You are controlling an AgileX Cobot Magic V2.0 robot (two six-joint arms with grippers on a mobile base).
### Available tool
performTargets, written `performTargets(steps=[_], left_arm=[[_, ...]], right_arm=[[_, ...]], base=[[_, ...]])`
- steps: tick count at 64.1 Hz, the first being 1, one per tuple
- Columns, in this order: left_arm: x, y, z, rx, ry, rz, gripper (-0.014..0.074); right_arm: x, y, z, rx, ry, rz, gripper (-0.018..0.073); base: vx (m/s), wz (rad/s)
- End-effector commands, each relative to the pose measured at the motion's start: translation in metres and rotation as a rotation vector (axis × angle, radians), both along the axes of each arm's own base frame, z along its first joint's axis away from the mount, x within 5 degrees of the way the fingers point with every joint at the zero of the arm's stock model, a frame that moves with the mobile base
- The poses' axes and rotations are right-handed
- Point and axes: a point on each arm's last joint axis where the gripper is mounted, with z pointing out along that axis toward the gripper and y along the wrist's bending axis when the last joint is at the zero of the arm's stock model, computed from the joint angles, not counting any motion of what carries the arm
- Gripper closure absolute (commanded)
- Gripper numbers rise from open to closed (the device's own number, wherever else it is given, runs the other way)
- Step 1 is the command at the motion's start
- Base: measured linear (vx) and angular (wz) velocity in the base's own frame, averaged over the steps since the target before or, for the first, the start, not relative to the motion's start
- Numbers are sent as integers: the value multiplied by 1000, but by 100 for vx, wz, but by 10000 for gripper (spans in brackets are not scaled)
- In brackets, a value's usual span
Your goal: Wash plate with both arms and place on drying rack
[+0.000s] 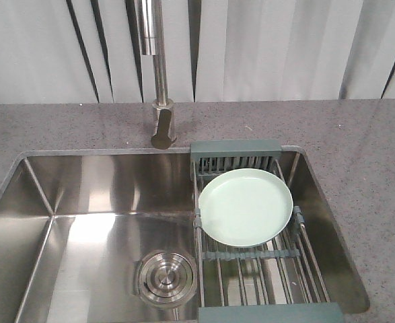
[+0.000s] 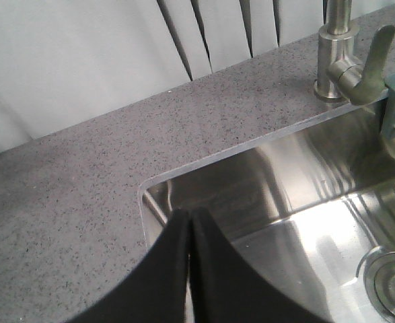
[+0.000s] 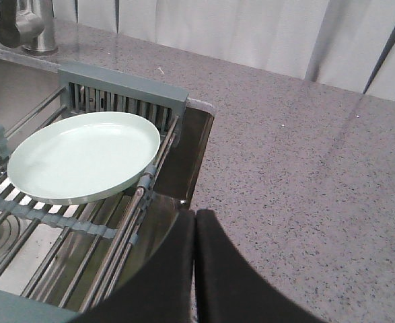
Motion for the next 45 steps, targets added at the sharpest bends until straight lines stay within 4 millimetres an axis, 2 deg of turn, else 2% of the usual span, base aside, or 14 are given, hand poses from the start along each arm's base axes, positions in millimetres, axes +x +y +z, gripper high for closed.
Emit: performTargets(steps=[1,15,28,36,45], left_arm=[[-16,2,5,-37,-172,26,602],[-56,4,-33,-104,-240,54,602],[-83,5,-66,-108,-276,57,602],[-96,5,-75,-119,-323,57,602],[-103,6,-75,-123,-362,54,602]], right_arm=[[2,1,14,1,-85,14,568],[2,1,14,1,-86,14,568],[2,1,14,1,-87,14,568],[2,1,14,1,-87,14,568],[2,1,14,1,-87,14,568]], base=[[0,0],[0,0],[0,0],[0,0],[0,0]])
